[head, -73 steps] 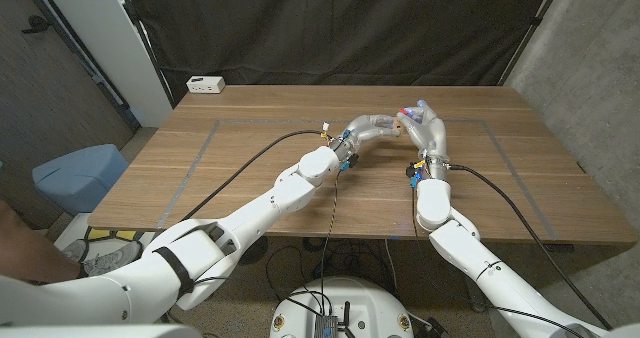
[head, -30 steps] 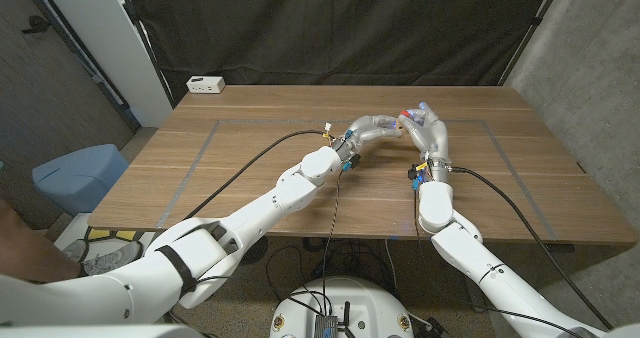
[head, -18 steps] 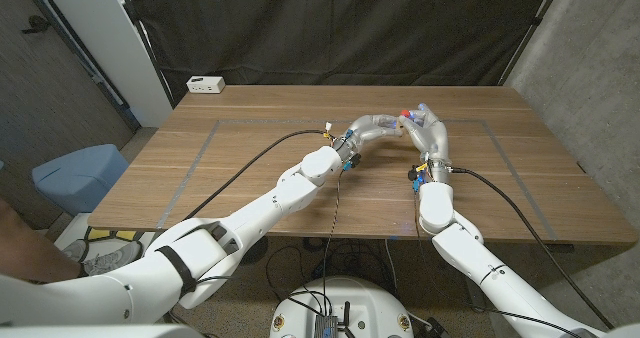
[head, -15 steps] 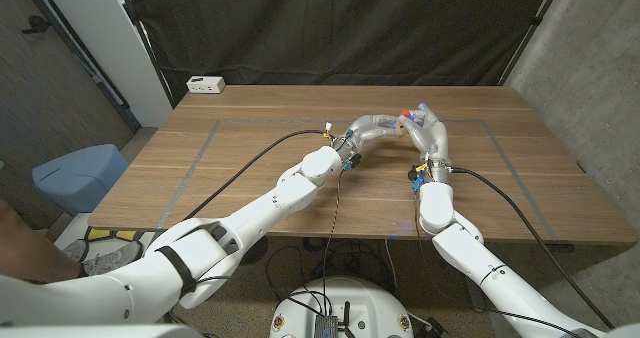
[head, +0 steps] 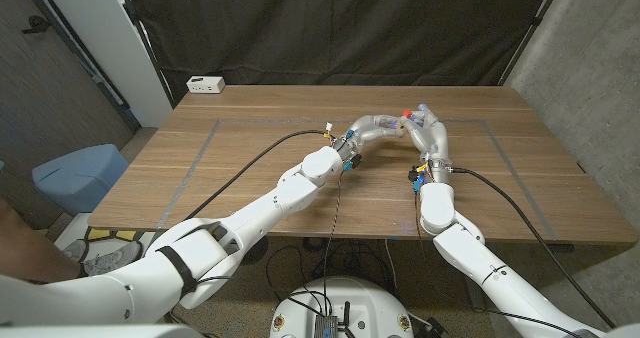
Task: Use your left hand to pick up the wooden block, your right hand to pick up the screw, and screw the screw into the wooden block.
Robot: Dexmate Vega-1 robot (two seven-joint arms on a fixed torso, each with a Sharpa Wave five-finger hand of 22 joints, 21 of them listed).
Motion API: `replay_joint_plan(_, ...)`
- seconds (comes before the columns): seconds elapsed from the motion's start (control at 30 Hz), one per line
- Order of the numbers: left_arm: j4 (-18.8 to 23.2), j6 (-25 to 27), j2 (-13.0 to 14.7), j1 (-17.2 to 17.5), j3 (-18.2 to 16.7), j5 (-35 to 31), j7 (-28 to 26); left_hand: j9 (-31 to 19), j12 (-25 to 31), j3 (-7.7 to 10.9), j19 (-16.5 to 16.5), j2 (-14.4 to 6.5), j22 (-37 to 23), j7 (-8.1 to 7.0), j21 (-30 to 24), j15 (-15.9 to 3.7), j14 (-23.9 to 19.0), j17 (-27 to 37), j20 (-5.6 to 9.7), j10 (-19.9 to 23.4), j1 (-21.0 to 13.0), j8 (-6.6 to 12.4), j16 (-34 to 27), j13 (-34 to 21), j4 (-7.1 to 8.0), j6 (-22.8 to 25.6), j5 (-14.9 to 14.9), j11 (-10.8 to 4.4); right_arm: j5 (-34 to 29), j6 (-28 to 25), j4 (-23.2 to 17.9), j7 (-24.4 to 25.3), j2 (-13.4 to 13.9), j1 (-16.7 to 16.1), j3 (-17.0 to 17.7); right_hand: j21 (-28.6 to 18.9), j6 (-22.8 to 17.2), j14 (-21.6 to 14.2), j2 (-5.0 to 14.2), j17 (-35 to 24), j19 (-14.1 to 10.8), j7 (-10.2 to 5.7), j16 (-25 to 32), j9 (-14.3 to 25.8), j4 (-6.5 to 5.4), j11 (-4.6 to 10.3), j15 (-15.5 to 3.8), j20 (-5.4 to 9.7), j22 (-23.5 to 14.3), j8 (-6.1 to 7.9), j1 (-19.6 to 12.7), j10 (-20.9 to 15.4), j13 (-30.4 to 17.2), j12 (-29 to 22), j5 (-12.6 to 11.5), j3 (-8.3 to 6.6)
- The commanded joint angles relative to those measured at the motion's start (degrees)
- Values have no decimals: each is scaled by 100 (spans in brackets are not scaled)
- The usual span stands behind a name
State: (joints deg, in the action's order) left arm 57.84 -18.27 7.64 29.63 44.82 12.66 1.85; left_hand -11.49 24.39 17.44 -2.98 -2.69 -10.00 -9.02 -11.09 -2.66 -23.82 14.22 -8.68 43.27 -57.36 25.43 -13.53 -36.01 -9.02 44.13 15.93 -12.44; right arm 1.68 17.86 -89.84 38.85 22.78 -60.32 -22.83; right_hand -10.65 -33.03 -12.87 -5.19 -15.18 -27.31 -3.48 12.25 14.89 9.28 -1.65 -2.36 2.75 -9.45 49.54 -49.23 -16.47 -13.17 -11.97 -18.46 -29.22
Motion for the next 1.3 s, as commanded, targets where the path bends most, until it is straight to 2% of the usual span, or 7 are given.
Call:
replay_joint_plan(0.03, -48, -26, -20, -20, 1, 3, 1, -90, 25, 28, -39, -181, -29, -48, -36, -475, -52, 23, -10, 57, 110, 31, 33, -6, 38, 244, 19, 11, 11, 10, -7, -32, 25, -9, 8, -6, 43, 39, -26, -3, 19, -19, -8, -13, -17, -2, -195, 246, -21, -29, 35, 36, -17, 15, -25, 24)
replay_joint_plan(0.57, -55, -56, -29, -14, -4, 0, -18, -90, 22, 28, -40, -185, -29, -27, -36, -475, -51, 26, -12, 63, 113, 27, 34, -10, 41, 244, 18, 10, 44, -40, -71, -143, 86, -17, 3, 1, 169, 115, -73, -4, 78, -15, -27, -83, -43, -40, -142, 230, -22, -103, 134, 142, -20, 41, -19, 57)
replay_joint_plan(1.13, -128, -100, -46, -35, -17, 29, 20, -90, 19, 34, -37, -186, -29, -33, -34, -470, -59, 24, -14, 63, 104, 17, 35, -15, 34, 231, 21, 10, 115, -118, -102, -279, 141, 19, -23, 11, 474, 271, -121, -6, 196, -20, -56, -169, -77, -87, -36, 197, -25, -267, 289, 338, -25, 75, 5, 102)
replay_joint_plan(1.3, -130, -98, -44, -35, -18, 33, 29, -90, 17, 39, -38, -193, -29, -22, -34, -470, -55, 24, -13, 60, 102, 15, 38, -16, 35, 231, 24, 11, 140, -127, -116, -317, 159, 16, -27, 12, 643, 329, -129, -6, 245, -37, -63, -201, -88, -112, -5, 180, -26, -357, 348, 395, -27, 76, 13, 113)
